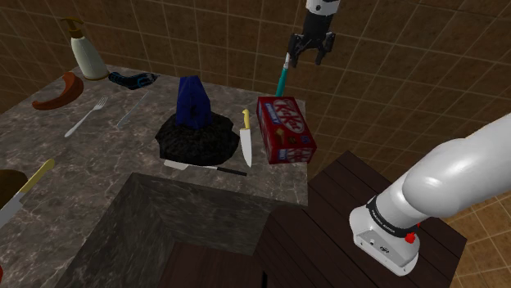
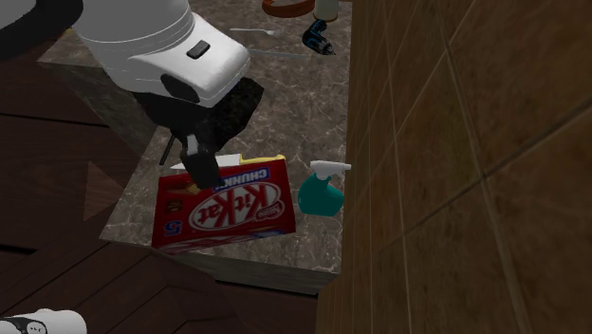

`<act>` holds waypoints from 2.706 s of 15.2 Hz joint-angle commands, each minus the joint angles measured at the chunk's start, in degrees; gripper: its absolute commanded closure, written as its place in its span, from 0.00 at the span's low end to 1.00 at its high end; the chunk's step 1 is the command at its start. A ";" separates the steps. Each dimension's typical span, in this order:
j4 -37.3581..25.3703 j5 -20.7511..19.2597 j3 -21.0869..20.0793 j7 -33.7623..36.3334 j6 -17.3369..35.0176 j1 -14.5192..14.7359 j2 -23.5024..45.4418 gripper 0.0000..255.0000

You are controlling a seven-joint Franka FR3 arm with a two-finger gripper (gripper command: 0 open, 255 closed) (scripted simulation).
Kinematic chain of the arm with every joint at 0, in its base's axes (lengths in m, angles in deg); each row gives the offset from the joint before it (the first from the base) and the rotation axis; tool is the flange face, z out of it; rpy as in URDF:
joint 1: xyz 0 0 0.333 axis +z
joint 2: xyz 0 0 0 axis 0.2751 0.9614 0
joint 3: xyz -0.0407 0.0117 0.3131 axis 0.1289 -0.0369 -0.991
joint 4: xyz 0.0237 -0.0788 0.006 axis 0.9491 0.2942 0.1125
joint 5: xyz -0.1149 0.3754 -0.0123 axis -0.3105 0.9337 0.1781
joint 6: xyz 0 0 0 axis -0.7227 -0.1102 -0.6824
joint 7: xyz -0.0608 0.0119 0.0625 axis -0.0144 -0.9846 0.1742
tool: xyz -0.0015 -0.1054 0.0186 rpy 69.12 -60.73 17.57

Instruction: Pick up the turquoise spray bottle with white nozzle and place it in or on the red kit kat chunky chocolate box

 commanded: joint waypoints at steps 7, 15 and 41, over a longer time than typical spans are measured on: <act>-12.45 -2.70 1.07 4.59 5.33 -1.58 15.92 0.00; -20.27 -3.82 2.13 6.86 8.25 -2.35 25.69 0.00; -20.22 -3.79 2.22 6.62 8.60 -2.52 25.97 1.00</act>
